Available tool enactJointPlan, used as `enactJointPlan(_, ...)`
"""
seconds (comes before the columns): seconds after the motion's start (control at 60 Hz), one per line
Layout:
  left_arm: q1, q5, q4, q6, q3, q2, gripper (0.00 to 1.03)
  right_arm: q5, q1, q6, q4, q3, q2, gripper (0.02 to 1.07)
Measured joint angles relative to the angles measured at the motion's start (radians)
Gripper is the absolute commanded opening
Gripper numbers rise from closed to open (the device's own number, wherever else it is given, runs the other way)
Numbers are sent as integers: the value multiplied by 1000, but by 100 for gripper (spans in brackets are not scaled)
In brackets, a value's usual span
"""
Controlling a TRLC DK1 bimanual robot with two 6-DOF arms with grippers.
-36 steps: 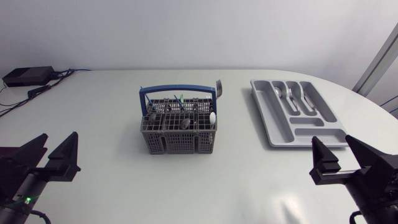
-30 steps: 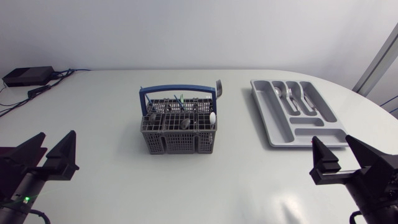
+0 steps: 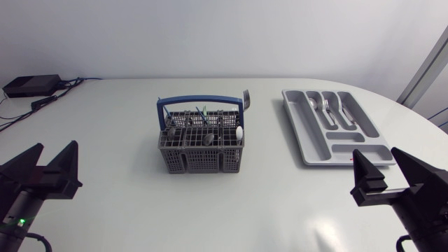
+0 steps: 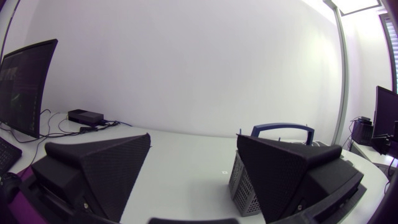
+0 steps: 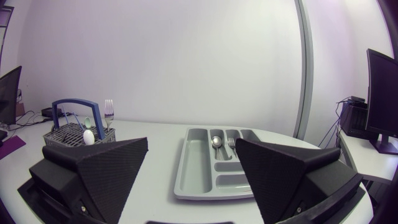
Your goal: Unload the cutlery basket into the drawer organizer.
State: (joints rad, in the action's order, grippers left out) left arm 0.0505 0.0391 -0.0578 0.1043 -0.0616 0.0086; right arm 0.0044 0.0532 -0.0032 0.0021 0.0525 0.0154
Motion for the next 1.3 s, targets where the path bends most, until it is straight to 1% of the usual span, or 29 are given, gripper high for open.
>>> enactJointPlan(0.25, -25, 0, 0, 0, -127, 182, 96, 1, 16, 0, 2, 68, 95, 102)
enactJointPlan(0.4, -59, 0, 46, 1, -238, 298, 96, 20, 37, 4, 1, 107, 174, 102)
enactJointPlan(0.483, -77, -5, 89, 1, -306, 365, 96, 24, 45, 13, -12, 135, 220, 102)
enactJointPlan(0.533, -92, -23, 124, 2, -348, 406, 96, 26, 49, 23, -30, 154, 247, 102)
enactJointPlan(0.583, -113, -43, 182, 1, -395, 453, 96, 28, 53, 28, -50, 173, 272, 102)
enactJointPlan(0.733, -167, -68, 354, -5, -547, 620, 96, 56, 68, 31, -117, 233, 346, 102)
enactJointPlan(0.833, -196, -71, 452, -42, -629, 725, 96, 74, 76, 34, -171, 278, 404, 102)
enactJointPlan(0.917, -218, -71, 484, -80, -665, 783, 96, 75, 78, 34, -220, 317, 462, 102)
enactJointPlan(1.067, -245, -71, 532, -106, -714, 859, 95, 74, 85, 33, -296, 388, 573, 102)
enactJointPlan(1.3, -357, -71, 600, -114, -812, 976, 96, 71, 133, 32, -341, 430, 656, 102)
